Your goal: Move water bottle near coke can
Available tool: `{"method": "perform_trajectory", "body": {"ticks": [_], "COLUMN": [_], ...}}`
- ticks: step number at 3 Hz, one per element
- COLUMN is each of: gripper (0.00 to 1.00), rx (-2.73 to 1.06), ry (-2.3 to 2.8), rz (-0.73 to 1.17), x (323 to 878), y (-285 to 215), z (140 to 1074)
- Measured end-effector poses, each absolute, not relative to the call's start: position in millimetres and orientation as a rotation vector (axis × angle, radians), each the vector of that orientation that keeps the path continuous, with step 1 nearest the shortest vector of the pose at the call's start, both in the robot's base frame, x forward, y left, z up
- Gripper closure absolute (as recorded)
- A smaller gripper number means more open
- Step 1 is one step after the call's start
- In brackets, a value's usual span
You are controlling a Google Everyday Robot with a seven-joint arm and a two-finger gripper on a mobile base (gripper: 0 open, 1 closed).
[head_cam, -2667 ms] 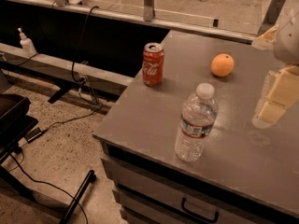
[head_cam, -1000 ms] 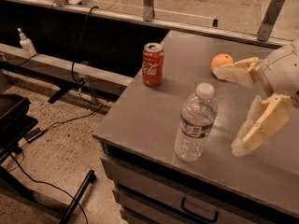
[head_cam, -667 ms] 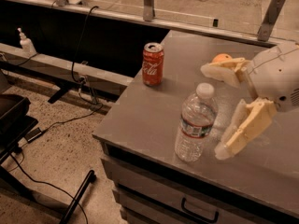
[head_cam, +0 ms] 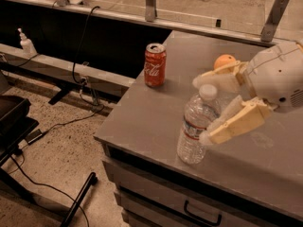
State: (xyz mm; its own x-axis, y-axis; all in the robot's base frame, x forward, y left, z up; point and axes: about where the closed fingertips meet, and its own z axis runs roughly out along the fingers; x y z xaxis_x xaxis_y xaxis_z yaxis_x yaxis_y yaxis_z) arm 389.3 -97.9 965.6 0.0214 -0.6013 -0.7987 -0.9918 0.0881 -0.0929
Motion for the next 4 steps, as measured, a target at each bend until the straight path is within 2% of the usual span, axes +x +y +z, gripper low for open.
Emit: {"method": "perform_trajectory", "body": {"ticks": [3,4], "gripper": [0.97,1.00], "rx": [-1.636,-1.683], "ry": [1.630,1.594], "rz": [0.644,0.485], "x": [396,425], "y": [-88,-87], "z": [979,1017]}}
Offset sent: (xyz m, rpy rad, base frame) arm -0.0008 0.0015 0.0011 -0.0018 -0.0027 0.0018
